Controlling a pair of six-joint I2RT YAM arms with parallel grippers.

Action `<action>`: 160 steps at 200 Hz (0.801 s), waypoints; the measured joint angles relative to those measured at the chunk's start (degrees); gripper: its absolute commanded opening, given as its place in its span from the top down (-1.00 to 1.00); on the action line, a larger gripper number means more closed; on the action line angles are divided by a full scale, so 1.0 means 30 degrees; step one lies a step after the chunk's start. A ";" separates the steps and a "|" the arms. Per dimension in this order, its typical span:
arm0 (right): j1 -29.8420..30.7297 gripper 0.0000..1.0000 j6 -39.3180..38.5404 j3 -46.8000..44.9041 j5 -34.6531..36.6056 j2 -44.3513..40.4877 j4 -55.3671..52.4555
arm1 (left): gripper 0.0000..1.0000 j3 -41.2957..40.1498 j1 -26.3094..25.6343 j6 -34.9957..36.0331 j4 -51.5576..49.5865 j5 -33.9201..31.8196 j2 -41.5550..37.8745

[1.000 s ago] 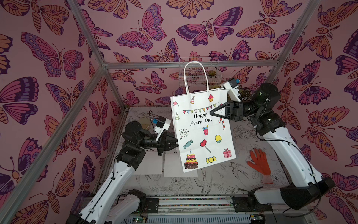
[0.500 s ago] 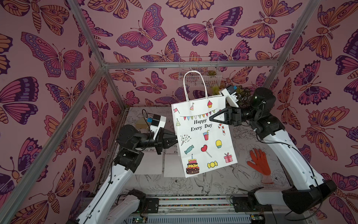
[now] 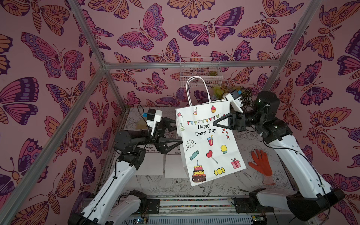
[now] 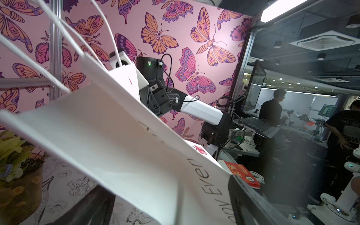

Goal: Put away the paper bag
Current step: Press the paper bag.

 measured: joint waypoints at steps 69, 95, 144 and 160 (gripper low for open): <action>-0.0109 1.00 -0.1545 -0.0262 0.0874 -0.0816 -0.1217 | -0.79 0.0393 0.0000 -0.2827 0.1894 -0.0925 0.0838; -0.0109 1.00 -0.1559 -0.0663 0.1603 -0.0976 -0.1086 | -0.67 0.0546 0.0000 -0.2623 0.1195 -0.0729 0.1093; -0.0109 1.00 -0.0976 -0.1078 0.3089 -0.1049 -0.0066 | -0.45 0.0729 -0.0087 -0.2412 0.0233 -0.0328 0.2484; -0.0109 1.00 -0.0940 -0.1078 0.3796 -0.1137 -0.0036 | -0.42 0.0750 -0.0182 -0.2113 -0.0226 -0.0219 0.2878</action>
